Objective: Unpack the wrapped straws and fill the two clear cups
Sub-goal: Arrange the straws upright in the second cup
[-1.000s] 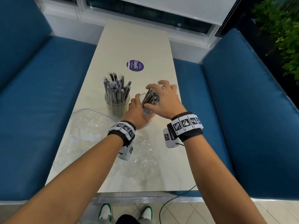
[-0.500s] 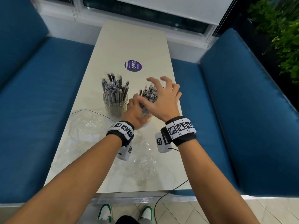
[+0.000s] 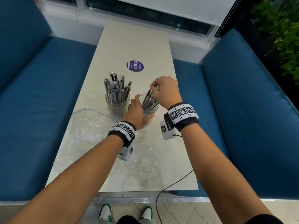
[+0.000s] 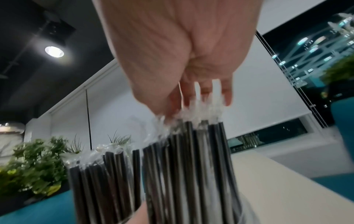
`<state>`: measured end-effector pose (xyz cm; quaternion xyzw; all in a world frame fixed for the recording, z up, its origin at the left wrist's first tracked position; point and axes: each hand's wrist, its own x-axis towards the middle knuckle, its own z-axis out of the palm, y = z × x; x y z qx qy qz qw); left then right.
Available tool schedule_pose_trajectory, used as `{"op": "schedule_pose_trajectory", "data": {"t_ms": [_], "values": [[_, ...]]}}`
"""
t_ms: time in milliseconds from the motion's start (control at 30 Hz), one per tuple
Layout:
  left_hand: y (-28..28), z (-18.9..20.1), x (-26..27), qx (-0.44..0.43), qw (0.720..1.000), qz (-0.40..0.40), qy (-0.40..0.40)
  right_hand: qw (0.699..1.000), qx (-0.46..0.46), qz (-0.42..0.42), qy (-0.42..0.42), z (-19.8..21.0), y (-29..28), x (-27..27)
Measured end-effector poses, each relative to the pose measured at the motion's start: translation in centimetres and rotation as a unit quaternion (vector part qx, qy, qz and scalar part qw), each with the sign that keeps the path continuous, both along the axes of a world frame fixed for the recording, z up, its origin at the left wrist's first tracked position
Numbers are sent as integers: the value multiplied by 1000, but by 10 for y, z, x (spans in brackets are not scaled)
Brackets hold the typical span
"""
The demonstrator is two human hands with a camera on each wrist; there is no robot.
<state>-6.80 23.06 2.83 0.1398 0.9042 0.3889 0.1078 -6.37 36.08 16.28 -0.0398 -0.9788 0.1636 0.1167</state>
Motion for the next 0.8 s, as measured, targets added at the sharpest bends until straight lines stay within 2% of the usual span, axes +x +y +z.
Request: {"op": "schedule_pose_trajectory", "data": {"t_ms": [67, 167, 267, 333, 400, 533, 667, 800], "values": [[-1, 0, 0, 0, 1000, -2, 0, 1000, 5, -23, -1, -1, 4, 2], [0, 2, 1, -12, 1000, -3, 5, 990, -106, -59, 73, 5, 14, -1], [0, 3, 2, -19, 1000, 3, 1, 984, -127, -57, 110, 11, 17, -5], [1, 3, 3, -13, 1000, 8, 1, 993, -92, -7, 79, 12, 13, -8], [1, 4, 3, -5, 1000, 12, 0, 998, -40, 58, 0, 11, 6, -12], [1, 1, 2, -20, 1000, 8, -1, 982, 59, 114, -140, 11, -12, -25], [1, 2, 1, -16, 1000, 8, -7, 983, 36, 116, -138, 10, -16, -34], [-1, 0, 1, -10, 1000, 8, 5, 997, -15, 53, -62, 21, -1, -27]]}}
